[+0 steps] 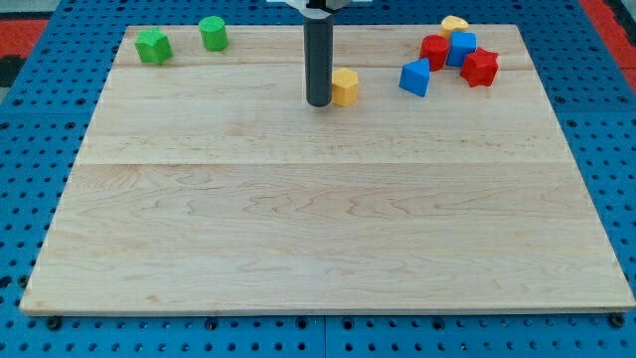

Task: Slide the green star towards the top center

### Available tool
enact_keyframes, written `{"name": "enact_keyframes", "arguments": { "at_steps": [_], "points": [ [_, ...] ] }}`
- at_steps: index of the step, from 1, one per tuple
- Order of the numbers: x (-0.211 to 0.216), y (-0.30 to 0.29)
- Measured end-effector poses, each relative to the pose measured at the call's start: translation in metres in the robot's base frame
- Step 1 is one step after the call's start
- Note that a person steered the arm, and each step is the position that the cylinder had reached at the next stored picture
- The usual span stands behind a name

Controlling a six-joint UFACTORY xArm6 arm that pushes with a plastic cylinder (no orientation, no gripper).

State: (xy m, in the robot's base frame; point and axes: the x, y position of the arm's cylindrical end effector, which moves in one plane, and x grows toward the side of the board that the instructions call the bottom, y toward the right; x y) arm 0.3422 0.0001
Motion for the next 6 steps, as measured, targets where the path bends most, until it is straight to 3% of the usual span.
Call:
{"name": "enact_keyframes", "arguments": {
  "at_steps": [1,2,3,6],
  "points": [
    [-0.022,0.029],
    [-0.035,0.115],
    [-0.037,0.131],
    [0.007,0.030]
  ]
}}
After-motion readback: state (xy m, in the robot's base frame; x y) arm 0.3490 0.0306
